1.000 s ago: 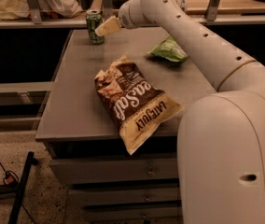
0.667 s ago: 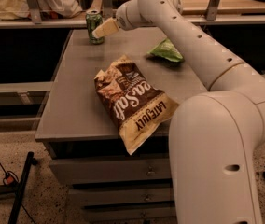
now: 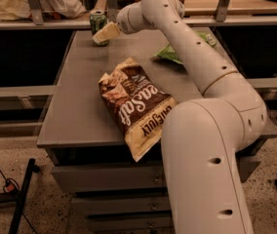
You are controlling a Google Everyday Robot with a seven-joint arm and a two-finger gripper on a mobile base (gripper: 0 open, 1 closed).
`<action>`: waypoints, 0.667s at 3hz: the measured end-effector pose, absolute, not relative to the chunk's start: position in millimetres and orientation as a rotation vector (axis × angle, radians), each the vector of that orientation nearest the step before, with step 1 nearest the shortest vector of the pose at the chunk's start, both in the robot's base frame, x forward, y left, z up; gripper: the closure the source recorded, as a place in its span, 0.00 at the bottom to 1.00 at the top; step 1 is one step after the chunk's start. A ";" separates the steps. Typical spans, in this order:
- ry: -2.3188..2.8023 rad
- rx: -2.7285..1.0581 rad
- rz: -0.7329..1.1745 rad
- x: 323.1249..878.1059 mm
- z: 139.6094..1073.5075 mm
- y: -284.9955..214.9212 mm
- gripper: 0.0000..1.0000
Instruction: Move green can near brown chip bag
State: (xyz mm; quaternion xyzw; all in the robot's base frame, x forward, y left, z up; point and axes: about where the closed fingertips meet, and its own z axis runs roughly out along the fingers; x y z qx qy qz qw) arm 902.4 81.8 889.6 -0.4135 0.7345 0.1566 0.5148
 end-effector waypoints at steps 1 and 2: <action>1.723 -1.001 0.421 908.2 887.0 92.4 0.00; 1.686 -1.016 0.445 911.1 886.6 99.6 0.00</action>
Offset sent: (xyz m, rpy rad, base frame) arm 0.0190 0.0171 0.0044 0.0785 -0.0663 0.0985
